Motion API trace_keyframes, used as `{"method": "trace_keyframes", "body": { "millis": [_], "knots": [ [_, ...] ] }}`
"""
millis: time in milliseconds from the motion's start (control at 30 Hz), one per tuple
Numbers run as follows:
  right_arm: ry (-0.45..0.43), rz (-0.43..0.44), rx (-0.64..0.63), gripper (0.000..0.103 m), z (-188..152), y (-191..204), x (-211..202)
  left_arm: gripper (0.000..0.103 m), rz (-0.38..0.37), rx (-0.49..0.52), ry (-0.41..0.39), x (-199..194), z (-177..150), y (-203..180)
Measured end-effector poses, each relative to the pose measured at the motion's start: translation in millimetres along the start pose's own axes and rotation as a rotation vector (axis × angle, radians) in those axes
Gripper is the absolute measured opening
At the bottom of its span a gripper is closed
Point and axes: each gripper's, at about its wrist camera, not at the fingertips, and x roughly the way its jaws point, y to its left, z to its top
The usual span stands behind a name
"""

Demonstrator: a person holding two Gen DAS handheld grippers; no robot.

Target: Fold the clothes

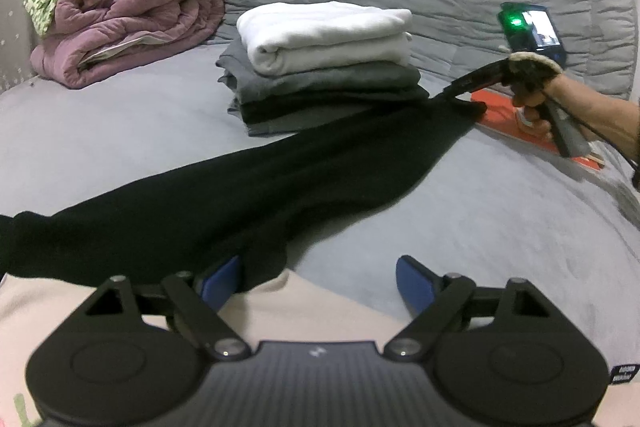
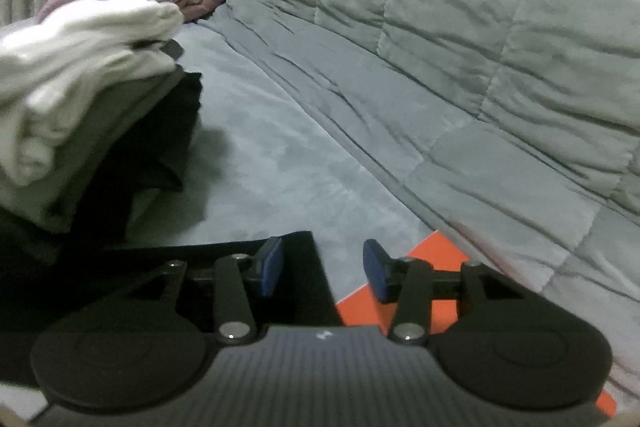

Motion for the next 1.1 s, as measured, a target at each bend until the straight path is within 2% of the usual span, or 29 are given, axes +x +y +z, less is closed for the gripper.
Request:
{"method": "trace_keyframes", "body": {
  "millis": [67, 333, 433, 633, 933, 1100],
  "knots": [
    [-0.001, 0.018, 0.009, 0.057, 0.2, 5.3, -13.0, 0.087, 0.013, -0.014, -0.003, -0.9, 0.0, 1.6],
    [0.021, 0.132, 0.012, 0.06, 5.0, 36.1, -60.4, 0.088, 0.108, -0.092, -0.022, -12.6, -3.6, 4.7],
    [0.009, 0.167, -0.009, 0.066, 6.3, 46.8, -82.2, 0.089, 0.126, -0.137, -0.031, -24.3, -7.3, 3.4],
    [-0.006, 0.228, -0.036, 0.068, 8.7, 65.6, -117.7, 0.093, 0.121, -0.237, -0.036, -60.0, -32.5, -2.8],
    [-0.024, 0.352, -0.068, 0.071, 10.1, 113.9, -178.5, 0.093, 0.216, -0.209, 0.013, -120.3, -61.8, -18.1],
    [-0.049, 0.441, -0.1, 0.073, 5.4, 153.5, -216.9, 0.095, 0.312, -0.193, 0.026, -164.3, -66.3, -16.0]
  ]
}}
